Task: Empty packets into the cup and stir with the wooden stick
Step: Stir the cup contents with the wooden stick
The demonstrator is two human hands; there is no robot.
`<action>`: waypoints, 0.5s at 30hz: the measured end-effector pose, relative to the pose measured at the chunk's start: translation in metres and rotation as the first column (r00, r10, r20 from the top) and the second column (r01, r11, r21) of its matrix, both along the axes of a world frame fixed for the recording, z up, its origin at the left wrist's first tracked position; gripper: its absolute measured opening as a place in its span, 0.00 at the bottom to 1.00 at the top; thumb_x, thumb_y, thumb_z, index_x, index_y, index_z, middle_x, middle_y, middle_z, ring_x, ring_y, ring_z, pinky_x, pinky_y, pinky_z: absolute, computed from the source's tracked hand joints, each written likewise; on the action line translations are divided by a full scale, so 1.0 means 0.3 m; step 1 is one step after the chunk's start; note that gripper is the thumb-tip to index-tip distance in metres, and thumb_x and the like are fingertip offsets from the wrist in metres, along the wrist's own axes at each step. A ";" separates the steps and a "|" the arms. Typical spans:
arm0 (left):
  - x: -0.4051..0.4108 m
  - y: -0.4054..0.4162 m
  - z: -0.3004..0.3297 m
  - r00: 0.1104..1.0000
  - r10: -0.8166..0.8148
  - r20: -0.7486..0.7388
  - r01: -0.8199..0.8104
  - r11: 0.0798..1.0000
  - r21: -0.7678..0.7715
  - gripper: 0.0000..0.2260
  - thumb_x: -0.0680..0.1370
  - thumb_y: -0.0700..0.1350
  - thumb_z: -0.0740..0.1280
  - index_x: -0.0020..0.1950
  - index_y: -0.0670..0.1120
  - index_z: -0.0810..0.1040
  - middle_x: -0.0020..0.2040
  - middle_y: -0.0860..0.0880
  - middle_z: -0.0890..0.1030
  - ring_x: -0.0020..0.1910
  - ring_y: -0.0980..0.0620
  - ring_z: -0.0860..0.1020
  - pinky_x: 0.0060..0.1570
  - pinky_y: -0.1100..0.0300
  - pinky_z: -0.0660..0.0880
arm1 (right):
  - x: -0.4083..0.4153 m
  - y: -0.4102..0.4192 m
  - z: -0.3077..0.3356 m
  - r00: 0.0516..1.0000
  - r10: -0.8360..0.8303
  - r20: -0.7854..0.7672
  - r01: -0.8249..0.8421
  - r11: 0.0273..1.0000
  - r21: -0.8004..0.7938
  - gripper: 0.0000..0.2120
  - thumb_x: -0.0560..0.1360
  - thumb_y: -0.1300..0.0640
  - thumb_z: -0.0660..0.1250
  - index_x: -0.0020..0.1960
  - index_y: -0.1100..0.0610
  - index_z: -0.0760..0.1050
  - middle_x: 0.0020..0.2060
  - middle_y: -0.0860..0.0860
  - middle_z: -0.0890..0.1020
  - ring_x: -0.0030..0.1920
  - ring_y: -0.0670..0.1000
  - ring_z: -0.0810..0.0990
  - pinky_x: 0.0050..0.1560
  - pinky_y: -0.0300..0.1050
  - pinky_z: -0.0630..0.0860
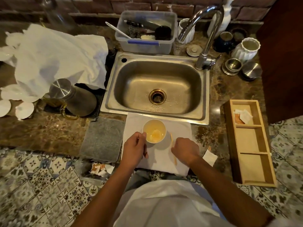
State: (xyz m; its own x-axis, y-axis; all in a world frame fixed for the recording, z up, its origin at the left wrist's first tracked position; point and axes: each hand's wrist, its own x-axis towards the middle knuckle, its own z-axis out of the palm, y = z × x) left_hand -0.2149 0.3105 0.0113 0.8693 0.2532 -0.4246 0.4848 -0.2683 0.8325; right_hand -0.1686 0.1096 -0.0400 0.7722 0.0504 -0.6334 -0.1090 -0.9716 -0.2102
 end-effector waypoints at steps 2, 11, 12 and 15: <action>0.000 0.006 -0.011 1.000 -0.006 0.017 0.006 1.000 -0.014 0.19 0.85 0.51 0.61 0.40 0.40 0.73 0.27 0.39 0.78 0.22 0.49 0.77 0.28 0.58 0.72 | -0.004 0.003 0.003 1.000 -0.022 -0.009 0.022 0.999 -0.025 0.12 0.75 0.49 0.65 0.54 0.53 0.80 0.50 0.51 0.85 0.50 0.55 0.84 0.42 0.43 0.73; 0.000 0.024 -0.055 1.000 -0.028 0.005 0.028 0.998 -0.062 0.17 0.84 0.53 0.61 0.40 0.44 0.72 0.26 0.44 0.77 0.25 0.45 0.79 0.32 0.56 0.71 | 0.010 -0.014 0.016 0.997 -0.074 -0.036 0.076 0.995 0.068 0.13 0.76 0.45 0.64 0.50 0.54 0.78 0.42 0.49 0.80 0.44 0.53 0.79 0.42 0.44 0.74; -0.002 0.027 -0.056 0.999 -0.038 0.008 0.038 0.998 -0.059 0.17 0.84 0.53 0.61 0.40 0.44 0.72 0.26 0.44 0.78 0.25 0.45 0.79 0.33 0.57 0.71 | 0.011 -0.023 0.018 0.993 -0.109 -0.037 0.112 0.988 0.106 0.12 0.76 0.46 0.65 0.48 0.55 0.78 0.41 0.49 0.81 0.43 0.54 0.79 0.42 0.45 0.75; -0.007 0.028 -0.052 0.999 -0.042 0.014 0.043 0.996 -0.076 0.18 0.84 0.52 0.61 0.40 0.41 0.72 0.27 0.44 0.78 0.25 0.46 0.78 0.33 0.57 0.71 | 0.013 -0.052 0.026 0.939 -0.334 -0.085 0.343 0.889 0.303 0.06 0.73 0.53 0.67 0.43 0.56 0.76 0.33 0.52 0.86 0.33 0.58 0.85 0.37 0.55 0.83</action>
State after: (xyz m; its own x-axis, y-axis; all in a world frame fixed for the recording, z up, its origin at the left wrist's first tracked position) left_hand -0.2168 0.3188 -0.0044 0.8837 0.1834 -0.4307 0.4642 -0.2240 0.8570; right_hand -0.1647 0.0941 -0.0321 0.7584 -0.0145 -0.6516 -0.4306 -0.7617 -0.4842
